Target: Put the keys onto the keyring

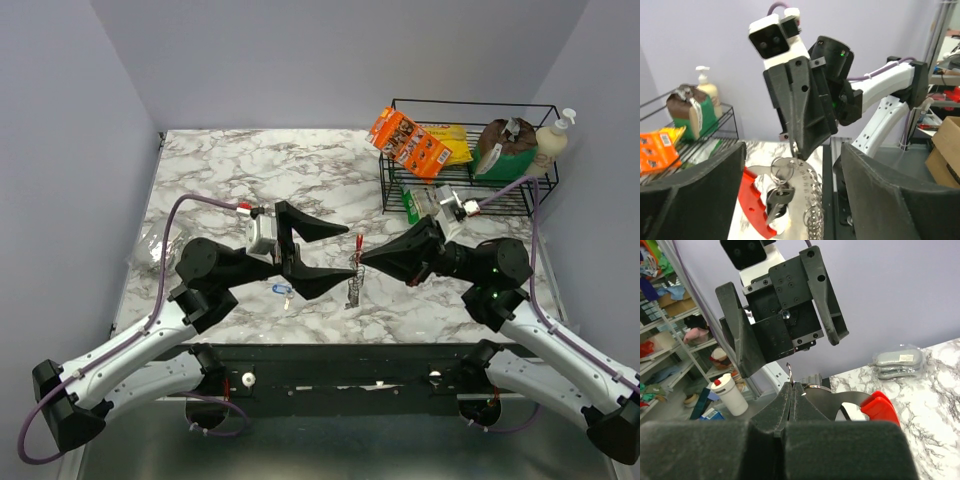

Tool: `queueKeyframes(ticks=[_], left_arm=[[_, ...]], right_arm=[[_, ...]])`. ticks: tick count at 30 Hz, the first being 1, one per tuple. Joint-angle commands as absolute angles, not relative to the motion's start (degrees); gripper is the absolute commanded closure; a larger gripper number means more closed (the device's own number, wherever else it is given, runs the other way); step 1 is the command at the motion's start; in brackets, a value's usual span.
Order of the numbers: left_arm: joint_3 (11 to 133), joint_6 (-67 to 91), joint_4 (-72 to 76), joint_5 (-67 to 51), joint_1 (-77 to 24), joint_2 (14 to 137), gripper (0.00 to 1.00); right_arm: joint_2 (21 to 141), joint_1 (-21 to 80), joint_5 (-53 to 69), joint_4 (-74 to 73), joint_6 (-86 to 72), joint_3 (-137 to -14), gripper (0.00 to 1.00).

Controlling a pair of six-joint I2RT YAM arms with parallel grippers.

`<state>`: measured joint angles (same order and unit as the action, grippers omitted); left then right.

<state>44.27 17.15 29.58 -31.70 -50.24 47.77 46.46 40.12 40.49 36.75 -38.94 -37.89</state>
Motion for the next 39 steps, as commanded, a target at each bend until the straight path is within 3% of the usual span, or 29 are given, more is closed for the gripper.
queueKeyframes(ticks=[1, 11, 18, 26, 29, 30, 34, 39], left_arm=[[48.51, 17.14, 21.28, -23.14, -50.45, 47.37, 0.12], [53.95, 22.75, 6.02, -6.44, -46.94, 48.42, 0.08], [60.91, 33.56, -19.05, -8.26, -37.98, 57.12, 0.08], [56.27, 41.13, -35.94, -5.63, -31.82, 65.20, 0.07], [54.23, 40.26, -37.09, -5.89, -31.29, 68.89, 0.12], [53.10, 39.64, -37.09, -5.98, -31.38, 69.95, 0.21], [51.07, 34.03, -35.95, -7.73, -31.46, 75.05, 0.35], [49.92, 31.64, -34.45, -5.99, -31.46, 80.14, 0.39]], right_arm=[[44.56, 40.17, 39.90, 37.80, -37.27, -35.95, 1.00], [40.26, 40.08, 37.18, 37.36, -34.46, -32.70, 1.00], [37.09, 40.08, 33.32, 33.67, -33.13, -30.32, 1.00], [38.49, 39.90, 34.54, 31.20, -34.01, -29.27, 1.00], [38.85, 39.81, 34.63, 31.11, -34.28, -28.65, 1.00], [39.02, 39.81, 34.89, 31.11, -34.36, -28.57, 1.00], [39.55, 39.73, 35.33, 31.11, -34.89, -28.21, 1.00], [39.81, 39.64, 35.86, 31.03, -35.07, -27.78, 1.00]])
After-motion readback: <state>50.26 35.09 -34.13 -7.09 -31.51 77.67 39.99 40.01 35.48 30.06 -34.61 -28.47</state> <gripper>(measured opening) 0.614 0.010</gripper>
